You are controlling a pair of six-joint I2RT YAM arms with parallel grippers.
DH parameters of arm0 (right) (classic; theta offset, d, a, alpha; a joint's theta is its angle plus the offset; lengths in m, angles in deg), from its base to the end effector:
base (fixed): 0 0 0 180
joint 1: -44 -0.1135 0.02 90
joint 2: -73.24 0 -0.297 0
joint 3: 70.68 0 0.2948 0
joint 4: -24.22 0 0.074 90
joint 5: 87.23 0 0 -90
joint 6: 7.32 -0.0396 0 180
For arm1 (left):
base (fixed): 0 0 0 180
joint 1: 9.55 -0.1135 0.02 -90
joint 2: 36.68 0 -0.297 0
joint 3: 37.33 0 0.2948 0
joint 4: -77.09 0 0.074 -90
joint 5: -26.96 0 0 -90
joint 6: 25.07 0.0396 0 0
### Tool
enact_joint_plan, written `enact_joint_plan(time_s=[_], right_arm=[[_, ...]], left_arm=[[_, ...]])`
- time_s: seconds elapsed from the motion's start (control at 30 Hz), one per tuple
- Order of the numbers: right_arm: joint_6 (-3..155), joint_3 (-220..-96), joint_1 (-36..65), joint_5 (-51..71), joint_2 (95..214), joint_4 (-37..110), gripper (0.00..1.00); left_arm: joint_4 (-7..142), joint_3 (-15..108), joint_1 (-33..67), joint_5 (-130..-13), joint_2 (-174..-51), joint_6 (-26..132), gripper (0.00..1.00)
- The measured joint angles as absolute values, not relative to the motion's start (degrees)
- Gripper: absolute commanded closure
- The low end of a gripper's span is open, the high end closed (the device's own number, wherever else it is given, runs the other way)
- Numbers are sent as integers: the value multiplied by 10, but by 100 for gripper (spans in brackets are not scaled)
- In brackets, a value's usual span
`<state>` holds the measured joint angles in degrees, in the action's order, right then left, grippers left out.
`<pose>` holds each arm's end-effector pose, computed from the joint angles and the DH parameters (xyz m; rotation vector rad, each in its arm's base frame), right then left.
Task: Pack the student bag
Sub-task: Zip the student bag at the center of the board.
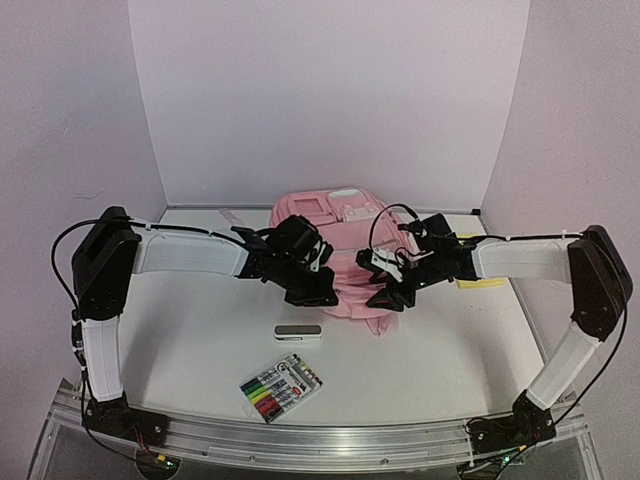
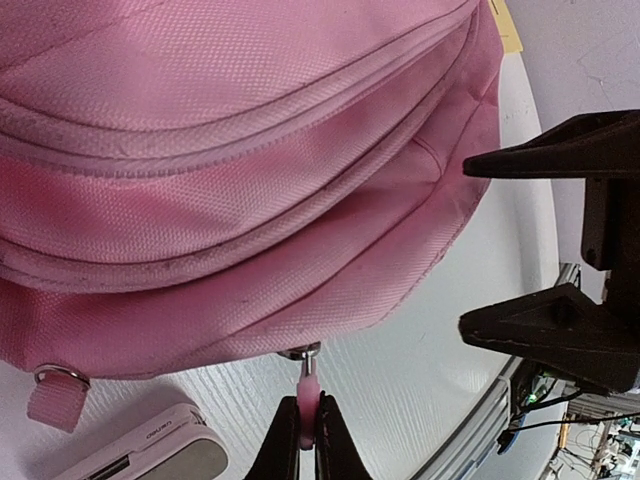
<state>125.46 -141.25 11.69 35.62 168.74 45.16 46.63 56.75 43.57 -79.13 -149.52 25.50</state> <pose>0.3185 0.2269 0.2079 -1.5963 1.6324 0.5817 0.2839 -0.3966 0.2076 0.4585 2.6401 -0.9802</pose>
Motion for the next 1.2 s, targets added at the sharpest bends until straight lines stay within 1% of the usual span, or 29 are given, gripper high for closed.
enact_joint_plan(time_s=[0.03, 0.17, 0.2, 0.23, 0.27, 0.5, 0.7, 0.9, 1.2], right_arm=[[1259, -1412, 112, 350, 1692, 443, 48], [1270, -1413, 94, 321, 1712, 412, 74], [1272, -1413, 91, 314, 1716, 408, 87], [1271, -1413, 88, 306, 1721, 404, 96], [1276, -1413, 86, 298, 1723, 402, 100], [1289, -1412, 82, 265, 1716, 400, 100], [1289, -1394, 81, 248, 1662, 415, 100], [1291, -1368, 81, 244, 1613, 447, 100], [1298, -1351, 81, 251, 1597, 464, 100]], left_arm=[[468, 567, 436, -793, -1495, 254, 100], [475, 562, 436, -794, -1495, 252, 100], [478, 560, 436, -794, -1495, 249, 100], [482, 557, 436, -795, -1495, 246, 100], [486, 552, 435, -795, -1495, 245, 100], [504, 526, 423, -798, -1485, 241, 100], [503, 516, 399, -783, -1472, 248, 100], [486, 499, 355, -759, -1460, 265, 100], [473, 489, 296, -746, -1460, 286, 100]])
